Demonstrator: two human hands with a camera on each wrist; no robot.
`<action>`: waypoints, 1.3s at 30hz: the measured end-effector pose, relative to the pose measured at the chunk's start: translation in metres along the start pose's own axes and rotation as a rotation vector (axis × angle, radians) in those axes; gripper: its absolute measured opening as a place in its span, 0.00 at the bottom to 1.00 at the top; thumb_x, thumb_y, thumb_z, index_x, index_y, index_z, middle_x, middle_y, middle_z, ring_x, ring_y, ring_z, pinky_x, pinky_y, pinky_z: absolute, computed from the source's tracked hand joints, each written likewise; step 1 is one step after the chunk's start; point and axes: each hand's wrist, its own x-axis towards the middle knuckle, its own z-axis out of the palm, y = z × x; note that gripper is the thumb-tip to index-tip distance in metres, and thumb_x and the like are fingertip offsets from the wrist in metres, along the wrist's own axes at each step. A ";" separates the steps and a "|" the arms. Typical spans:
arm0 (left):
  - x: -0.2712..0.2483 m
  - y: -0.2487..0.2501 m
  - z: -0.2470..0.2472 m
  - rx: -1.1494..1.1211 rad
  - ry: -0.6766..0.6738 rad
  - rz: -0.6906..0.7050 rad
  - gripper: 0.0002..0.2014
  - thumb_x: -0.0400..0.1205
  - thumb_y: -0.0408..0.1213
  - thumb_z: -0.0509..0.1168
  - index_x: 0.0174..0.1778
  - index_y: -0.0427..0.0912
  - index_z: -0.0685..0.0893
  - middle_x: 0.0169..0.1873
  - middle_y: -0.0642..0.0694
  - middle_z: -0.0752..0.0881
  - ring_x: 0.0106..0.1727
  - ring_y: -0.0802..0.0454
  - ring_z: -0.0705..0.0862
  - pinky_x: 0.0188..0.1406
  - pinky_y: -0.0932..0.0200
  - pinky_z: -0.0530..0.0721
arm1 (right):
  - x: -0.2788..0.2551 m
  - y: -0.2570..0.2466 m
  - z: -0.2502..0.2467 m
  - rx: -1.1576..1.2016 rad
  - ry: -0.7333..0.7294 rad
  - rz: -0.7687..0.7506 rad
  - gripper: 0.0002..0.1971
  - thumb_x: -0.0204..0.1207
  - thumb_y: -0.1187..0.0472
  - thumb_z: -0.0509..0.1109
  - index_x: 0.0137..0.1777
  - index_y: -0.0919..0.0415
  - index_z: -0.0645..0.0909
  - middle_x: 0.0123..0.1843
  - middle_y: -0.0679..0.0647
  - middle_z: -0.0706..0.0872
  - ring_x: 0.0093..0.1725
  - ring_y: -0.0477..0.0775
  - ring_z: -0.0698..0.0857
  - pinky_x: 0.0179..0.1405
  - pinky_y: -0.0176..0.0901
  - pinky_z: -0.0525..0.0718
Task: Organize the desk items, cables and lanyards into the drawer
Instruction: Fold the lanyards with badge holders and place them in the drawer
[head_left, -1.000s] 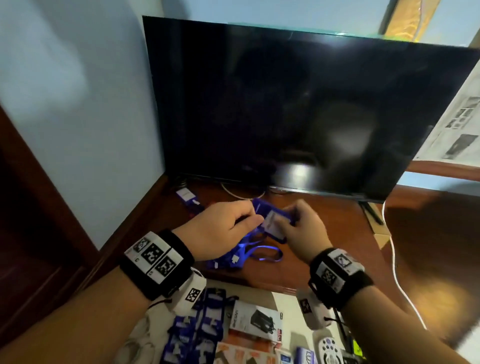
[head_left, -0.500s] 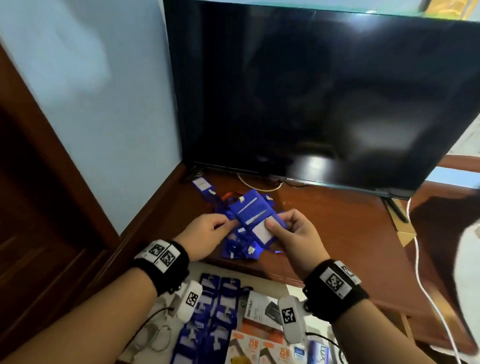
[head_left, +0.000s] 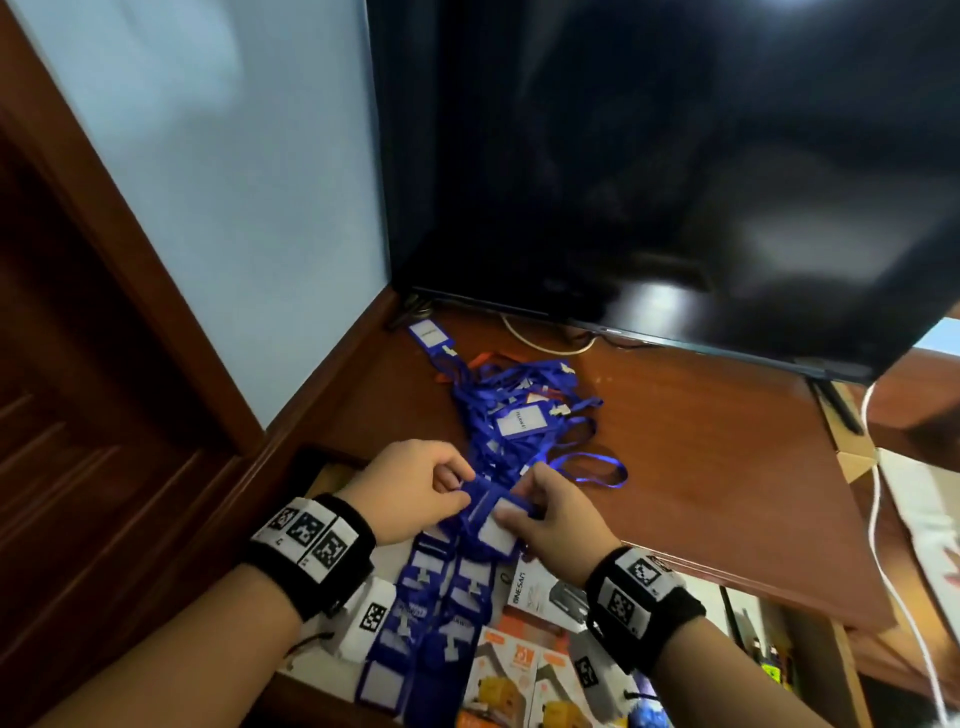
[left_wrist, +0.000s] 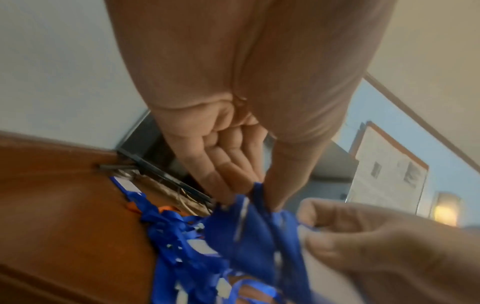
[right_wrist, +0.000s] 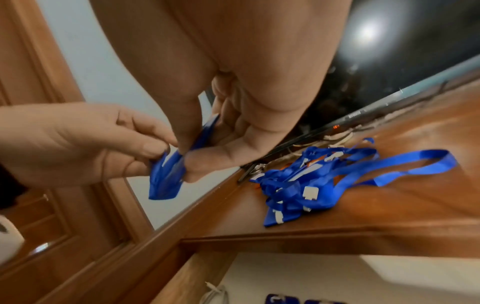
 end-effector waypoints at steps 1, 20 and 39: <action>-0.001 -0.004 -0.002 0.005 -0.001 0.010 0.08 0.77 0.41 0.80 0.50 0.55 0.92 0.40 0.55 0.91 0.43 0.63 0.89 0.45 0.69 0.85 | -0.001 -0.001 0.002 0.061 -0.032 0.000 0.13 0.77 0.57 0.80 0.43 0.49 0.75 0.41 0.64 0.87 0.33 0.55 0.86 0.29 0.53 0.88; -0.031 -0.062 0.052 -0.853 -0.006 -0.515 0.18 0.87 0.50 0.68 0.62 0.38 0.87 0.53 0.38 0.94 0.56 0.41 0.94 0.60 0.37 0.91 | -0.004 0.014 0.056 0.461 -0.184 0.195 0.16 0.77 0.66 0.80 0.52 0.68 0.74 0.46 0.65 0.93 0.41 0.61 0.93 0.40 0.58 0.93; 0.083 -0.193 0.112 -0.255 0.068 -0.654 0.15 0.86 0.47 0.72 0.60 0.38 0.89 0.56 0.39 0.92 0.58 0.37 0.89 0.51 0.56 0.80 | -0.028 0.086 0.042 -0.484 -0.406 0.330 0.14 0.86 0.42 0.65 0.69 0.41 0.80 0.53 0.40 0.88 0.47 0.41 0.88 0.52 0.38 0.86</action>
